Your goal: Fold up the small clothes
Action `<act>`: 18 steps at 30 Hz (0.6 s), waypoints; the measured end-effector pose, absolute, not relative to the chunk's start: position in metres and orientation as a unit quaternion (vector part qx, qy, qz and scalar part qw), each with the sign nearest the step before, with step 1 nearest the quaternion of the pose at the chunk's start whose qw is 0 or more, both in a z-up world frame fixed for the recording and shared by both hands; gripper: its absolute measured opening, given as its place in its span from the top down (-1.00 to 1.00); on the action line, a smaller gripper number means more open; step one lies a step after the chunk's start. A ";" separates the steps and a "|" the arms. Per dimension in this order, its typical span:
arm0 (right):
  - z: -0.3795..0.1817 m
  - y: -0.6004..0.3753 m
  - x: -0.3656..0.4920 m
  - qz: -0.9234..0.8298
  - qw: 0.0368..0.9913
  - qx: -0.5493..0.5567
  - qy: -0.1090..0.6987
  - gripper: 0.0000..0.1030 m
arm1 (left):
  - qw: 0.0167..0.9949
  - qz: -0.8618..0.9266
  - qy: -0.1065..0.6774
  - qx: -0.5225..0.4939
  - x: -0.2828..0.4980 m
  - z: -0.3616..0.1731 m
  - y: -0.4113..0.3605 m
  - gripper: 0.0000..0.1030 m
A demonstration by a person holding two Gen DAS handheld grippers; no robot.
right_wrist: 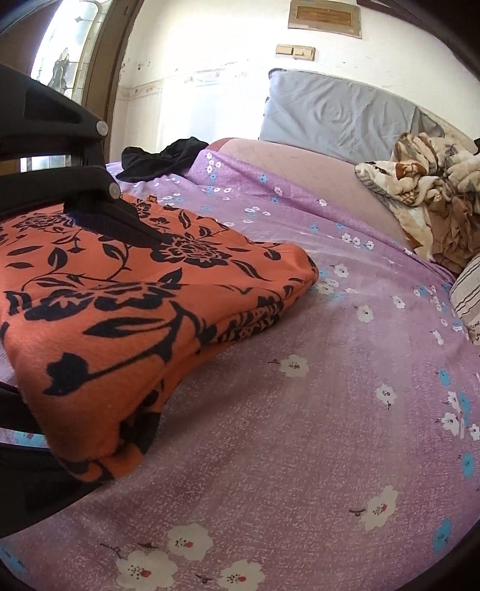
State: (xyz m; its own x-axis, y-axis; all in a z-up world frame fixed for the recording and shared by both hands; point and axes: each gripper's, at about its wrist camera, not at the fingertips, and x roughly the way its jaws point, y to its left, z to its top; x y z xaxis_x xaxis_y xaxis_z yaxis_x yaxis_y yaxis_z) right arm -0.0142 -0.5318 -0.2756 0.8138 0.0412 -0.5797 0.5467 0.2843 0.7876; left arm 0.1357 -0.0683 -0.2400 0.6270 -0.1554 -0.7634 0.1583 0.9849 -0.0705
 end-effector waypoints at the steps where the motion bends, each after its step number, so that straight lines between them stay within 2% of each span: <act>1: -0.276 -0.532 -0.014 -0.167 0.759 0.575 0.254 -0.25 | 0.902 -0.084 0.423 0.001 0.136 -0.241 -0.067 -0.33; 15: -0.276 -0.535 -0.013 -0.157 0.759 0.582 0.245 -0.25 | 0.901 -0.081 0.425 0.004 0.139 -0.247 -0.069 -0.33; 16: -0.275 -0.534 -0.013 -0.153 0.762 0.579 0.244 -0.23 | 0.900 -0.082 0.427 0.004 0.139 -0.248 -0.069 -0.33; 17: -0.274 -0.533 -0.012 -0.149 0.766 0.576 0.244 -0.12 | 0.899 -0.084 0.430 0.005 0.140 -0.250 -0.070 -0.33; 18: -0.273 -0.531 -0.010 -0.148 0.771 0.567 0.249 0.13 | 0.895 -0.088 0.437 0.008 0.142 -0.254 -0.072 -0.33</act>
